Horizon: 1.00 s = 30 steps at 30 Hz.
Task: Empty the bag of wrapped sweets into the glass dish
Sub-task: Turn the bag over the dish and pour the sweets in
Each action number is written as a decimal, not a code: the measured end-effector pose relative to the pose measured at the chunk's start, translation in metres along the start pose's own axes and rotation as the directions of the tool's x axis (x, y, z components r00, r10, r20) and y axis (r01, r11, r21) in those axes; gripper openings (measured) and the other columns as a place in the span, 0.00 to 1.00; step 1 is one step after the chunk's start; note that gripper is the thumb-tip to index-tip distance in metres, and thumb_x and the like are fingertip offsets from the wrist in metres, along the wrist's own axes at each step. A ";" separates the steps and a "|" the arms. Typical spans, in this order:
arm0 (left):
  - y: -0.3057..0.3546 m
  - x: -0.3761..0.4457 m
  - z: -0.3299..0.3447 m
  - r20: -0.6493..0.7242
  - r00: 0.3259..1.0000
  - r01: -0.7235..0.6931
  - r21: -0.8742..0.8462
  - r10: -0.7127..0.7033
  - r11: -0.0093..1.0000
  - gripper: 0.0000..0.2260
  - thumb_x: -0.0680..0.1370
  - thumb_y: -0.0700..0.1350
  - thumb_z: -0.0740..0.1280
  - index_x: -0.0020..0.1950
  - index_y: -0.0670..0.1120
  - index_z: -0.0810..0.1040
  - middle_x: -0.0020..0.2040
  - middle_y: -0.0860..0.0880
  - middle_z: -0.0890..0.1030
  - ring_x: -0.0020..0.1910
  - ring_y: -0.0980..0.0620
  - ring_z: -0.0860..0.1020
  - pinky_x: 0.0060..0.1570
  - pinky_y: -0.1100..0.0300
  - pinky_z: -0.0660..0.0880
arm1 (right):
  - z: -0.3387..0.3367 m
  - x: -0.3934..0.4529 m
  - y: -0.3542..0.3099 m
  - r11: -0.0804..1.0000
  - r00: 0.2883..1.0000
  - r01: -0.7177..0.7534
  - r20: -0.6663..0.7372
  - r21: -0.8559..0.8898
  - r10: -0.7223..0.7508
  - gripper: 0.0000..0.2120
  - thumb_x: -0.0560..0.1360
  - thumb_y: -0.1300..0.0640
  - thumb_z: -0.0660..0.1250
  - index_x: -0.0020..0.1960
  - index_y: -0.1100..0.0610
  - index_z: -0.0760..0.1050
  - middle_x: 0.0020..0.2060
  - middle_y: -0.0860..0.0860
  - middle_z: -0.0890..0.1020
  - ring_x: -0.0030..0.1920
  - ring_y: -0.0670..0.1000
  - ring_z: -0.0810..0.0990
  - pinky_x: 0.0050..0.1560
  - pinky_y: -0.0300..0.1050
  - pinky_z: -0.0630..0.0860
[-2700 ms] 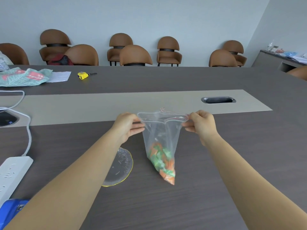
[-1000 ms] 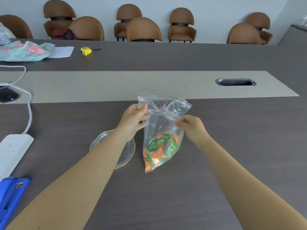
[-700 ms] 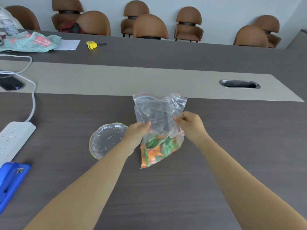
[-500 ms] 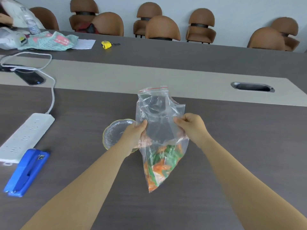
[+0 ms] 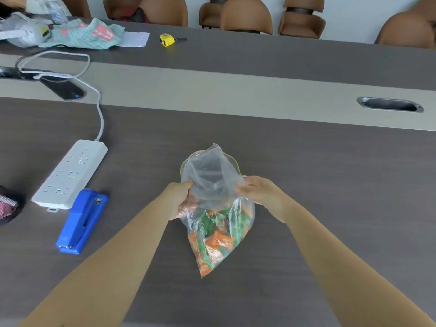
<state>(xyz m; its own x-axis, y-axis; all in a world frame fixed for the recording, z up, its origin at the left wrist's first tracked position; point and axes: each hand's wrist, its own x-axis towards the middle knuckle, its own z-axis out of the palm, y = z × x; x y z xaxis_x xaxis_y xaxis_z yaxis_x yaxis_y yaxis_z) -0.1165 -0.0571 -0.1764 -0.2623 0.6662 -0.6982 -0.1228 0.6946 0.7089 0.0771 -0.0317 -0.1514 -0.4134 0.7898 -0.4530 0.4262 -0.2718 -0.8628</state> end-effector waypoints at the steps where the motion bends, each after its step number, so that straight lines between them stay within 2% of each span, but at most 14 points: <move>1: 0.000 0.001 -0.001 0.001 1.000 0.011 -0.037 -0.011 0.999 0.11 0.79 0.46 0.59 0.44 0.39 0.71 0.30 0.46 0.75 0.14 0.55 0.75 0.25 0.62 0.73 | 0.002 -0.003 0.005 0.999 0.998 -0.013 0.058 -0.031 0.015 0.24 0.65 0.53 0.69 0.61 0.56 0.73 0.59 0.53 0.78 0.61 0.52 0.75 0.63 0.46 0.69; 4: -0.006 0.004 -0.005 0.009 1.000 0.023 -0.098 -0.022 0.995 0.11 0.78 0.49 0.60 0.51 0.41 0.71 0.37 0.46 0.76 0.22 0.51 0.79 0.41 0.54 0.78 | 0.012 -0.009 0.022 0.992 0.992 -0.045 0.109 -0.118 0.058 0.23 0.68 0.60 0.70 0.62 0.55 0.73 0.57 0.47 0.77 0.61 0.49 0.72 0.60 0.42 0.66; 7: -0.017 0.004 -0.010 -0.004 1.000 -0.014 -0.098 0.014 0.995 0.15 0.76 0.54 0.63 0.44 0.42 0.75 0.41 0.46 0.78 0.37 0.49 0.80 0.49 0.52 0.76 | 0.025 -0.007 0.031 0.988 0.999 -0.017 -0.032 -0.154 0.012 0.13 0.68 0.63 0.69 0.51 0.53 0.76 0.44 0.44 0.79 0.54 0.50 0.74 0.49 0.39 0.71; 10: -0.032 -0.006 -0.016 0.032 0.996 -0.087 -0.009 0.087 0.996 0.12 0.75 0.53 0.65 0.39 0.45 0.75 0.36 0.48 0.73 0.36 0.51 0.73 0.53 0.54 0.75 | 0.034 0.000 0.034 0.954 0.973 -0.093 -0.228 -0.287 0.026 0.13 0.68 0.55 0.70 0.52 0.55 0.77 0.49 0.55 0.82 0.55 0.57 0.77 0.54 0.50 0.73; 11: -0.039 -0.011 -0.017 0.077 0.993 -0.097 0.043 0.094 0.994 0.12 0.74 0.52 0.65 0.45 0.43 0.76 0.38 0.47 0.74 0.39 0.50 0.74 0.56 0.53 0.74 | 0.037 0.002 0.035 0.927 0.960 -0.140 -0.279 -0.349 0.040 0.15 0.68 0.51 0.69 0.52 0.55 0.77 0.48 0.55 0.82 0.56 0.58 0.76 0.57 0.53 0.72; 13: -0.053 -0.019 -0.018 0.173 0.982 -0.105 0.160 0.077 0.981 0.19 0.74 0.49 0.67 0.61 0.40 0.74 0.49 0.47 0.77 0.52 0.48 0.75 0.54 0.57 0.70 | 0.042 0.007 0.036 0.853 0.932 -0.226 -0.359 -0.471 0.049 0.17 0.69 0.44 0.65 0.48 0.57 0.77 0.37 0.51 0.79 0.55 0.57 0.74 0.57 0.52 0.67; 14: -0.059 -0.022 -0.018 0.208 0.975 -0.118 0.189 0.078 0.975 0.20 0.73 0.47 0.68 0.63 0.40 0.73 0.49 0.49 0.78 0.54 0.49 0.75 0.52 0.60 0.69 | 0.043 0.008 0.035 0.822 0.920 -0.263 -0.388 -0.505 0.056 0.18 0.69 0.42 0.63 0.43 0.57 0.76 0.33 0.48 0.75 0.54 0.56 0.73 0.56 0.51 0.65; 16: -0.068 -0.024 -0.017 0.222 0.967 -0.173 0.220 0.123 0.960 0.18 0.71 0.43 0.71 0.60 0.41 0.75 0.45 0.53 0.78 0.48 0.53 0.76 0.42 0.67 0.71 | 0.046 0.008 0.035 0.812 0.899 -0.311 -0.429 -0.494 0.084 0.20 0.69 0.39 0.61 0.34 0.56 0.72 0.28 0.47 0.71 0.49 0.55 0.71 0.52 0.51 0.61; 18: -0.073 -0.023 -0.014 0.183 0.968 -0.215 0.262 0.170 0.941 0.18 0.70 0.41 0.72 0.58 0.41 0.76 0.49 0.49 0.79 0.46 0.53 0.76 0.35 0.69 0.70 | 0.049 0.009 0.039 0.842 0.888 -0.319 -0.448 -0.435 0.104 0.21 0.69 0.38 0.61 0.34 0.56 0.70 0.27 0.47 0.71 0.44 0.55 0.72 0.51 0.51 0.63; 20: -0.072 -0.023 -0.013 0.155 0.968 -0.235 0.290 0.197 0.928 0.18 0.70 0.42 0.72 0.58 0.41 0.75 0.50 0.50 0.76 0.49 0.52 0.74 0.36 0.68 0.67 | 0.051 0.007 0.040 0.902 0.889 -0.289 -0.440 -0.321 0.128 0.22 0.68 0.39 0.62 0.38 0.59 0.72 0.26 0.48 0.70 0.36 0.53 0.72 0.46 0.48 0.67; 23: -0.069 -0.021 -0.013 0.153 0.971 -0.215 0.237 0.182 0.947 0.11 0.71 0.41 0.70 0.50 0.45 0.72 0.50 0.48 0.77 0.52 0.47 0.76 0.43 0.60 0.73 | 0.053 0.002 0.032 0.957 0.902 -0.235 -0.404 -0.169 0.151 0.19 0.71 0.43 0.63 0.37 0.60 0.73 0.24 0.49 0.65 0.27 0.49 0.64 0.31 0.42 0.61; 25: -0.065 -0.020 -0.015 0.179 0.975 -0.157 0.152 0.129 0.976 0.08 0.72 0.40 0.69 0.45 0.47 0.71 0.52 0.45 0.77 0.55 0.44 0.77 0.54 0.51 0.74 | 0.053 0.001 0.027 0.966 0.911 -0.216 -0.385 -0.140 0.148 0.20 0.72 0.45 0.62 0.41 0.64 0.77 0.26 0.50 0.66 0.27 0.49 0.63 0.31 0.42 0.60; 27: -0.059 -0.021 -0.019 0.231 0.970 -0.098 0.104 0.072 0.990 0.07 0.73 0.39 0.68 0.44 0.46 0.71 0.49 0.46 0.77 0.53 0.45 0.76 0.58 0.48 0.73 | 0.051 -0.001 0.021 0.964 0.916 -0.228 -0.367 -0.138 0.164 0.19 0.73 0.45 0.60 0.41 0.62 0.76 0.26 0.50 0.66 0.27 0.48 0.63 0.30 0.41 0.60; 30: -0.049 -0.024 -0.026 0.344 0.938 -0.053 0.021 0.042 0.998 0.03 0.75 0.37 0.65 0.45 0.43 0.72 0.46 0.44 0.78 0.45 0.47 0.77 0.51 0.51 0.76 | 0.044 -0.002 0.017 0.961 0.930 -0.239 -0.315 -0.138 0.186 0.19 0.73 0.44 0.60 0.33 0.59 0.71 0.25 0.50 0.69 0.26 0.48 0.66 0.31 0.39 0.63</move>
<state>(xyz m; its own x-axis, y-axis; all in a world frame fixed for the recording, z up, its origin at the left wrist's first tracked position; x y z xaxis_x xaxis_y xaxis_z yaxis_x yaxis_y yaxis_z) -0.1292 -0.1144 -0.1916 0.0779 0.7478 -0.6593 -0.0891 0.6639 0.7425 0.0498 -0.0623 -0.1743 -0.0514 0.8577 -0.5115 0.6195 -0.3744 -0.6900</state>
